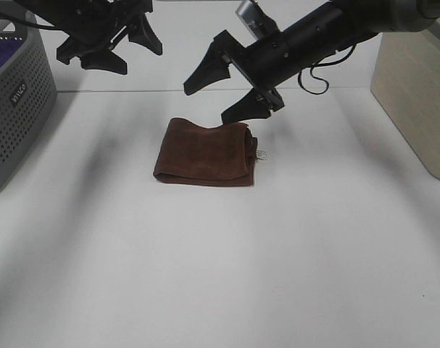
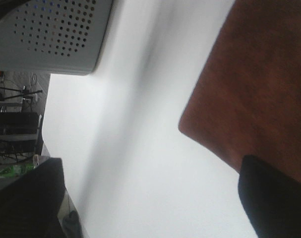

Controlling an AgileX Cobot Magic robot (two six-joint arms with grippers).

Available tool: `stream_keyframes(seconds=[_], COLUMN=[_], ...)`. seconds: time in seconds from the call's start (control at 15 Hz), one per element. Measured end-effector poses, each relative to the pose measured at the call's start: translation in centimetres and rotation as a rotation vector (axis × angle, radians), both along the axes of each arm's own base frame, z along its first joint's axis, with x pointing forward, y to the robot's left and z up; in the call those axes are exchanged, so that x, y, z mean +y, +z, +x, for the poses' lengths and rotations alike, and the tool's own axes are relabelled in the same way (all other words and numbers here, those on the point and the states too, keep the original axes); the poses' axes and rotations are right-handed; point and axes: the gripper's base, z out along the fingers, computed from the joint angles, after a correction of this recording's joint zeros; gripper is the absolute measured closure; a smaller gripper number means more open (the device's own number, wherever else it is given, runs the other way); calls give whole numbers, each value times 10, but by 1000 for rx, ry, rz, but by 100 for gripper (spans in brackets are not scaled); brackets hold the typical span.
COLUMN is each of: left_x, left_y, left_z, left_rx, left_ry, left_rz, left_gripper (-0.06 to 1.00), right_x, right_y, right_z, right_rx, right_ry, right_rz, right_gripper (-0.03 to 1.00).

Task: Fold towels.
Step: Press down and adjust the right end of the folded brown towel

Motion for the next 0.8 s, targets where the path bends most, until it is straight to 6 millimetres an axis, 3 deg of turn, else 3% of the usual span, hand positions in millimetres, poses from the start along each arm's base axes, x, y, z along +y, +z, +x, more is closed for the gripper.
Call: stream_keyframes(seconds=[0.13,0.4,0.6,0.73,0.8], left_x=[3,3,4,4,5], left_y=[-2,-3,-3,-4,-4], left_z=[-2,-3,-3,-3,-3], left_rx=[16,21,20,19,18], left_ry=[-19,-30,-35,-36,-38], left_rz=[31,50,65,71,78], left_gripper=[27,27,27,27,27], right_x=[9,7,-10,-31,-50], right_y=[-18,-78,-84,-83,-80], right_z=[5,9,13,17,19], right_rx=[4,97,134,164,203], right_ry=[-44,-58,-75,-86,-88], right_rz=[21,-21,-10,10,44], right_gripper=[7,9,10,10,11])
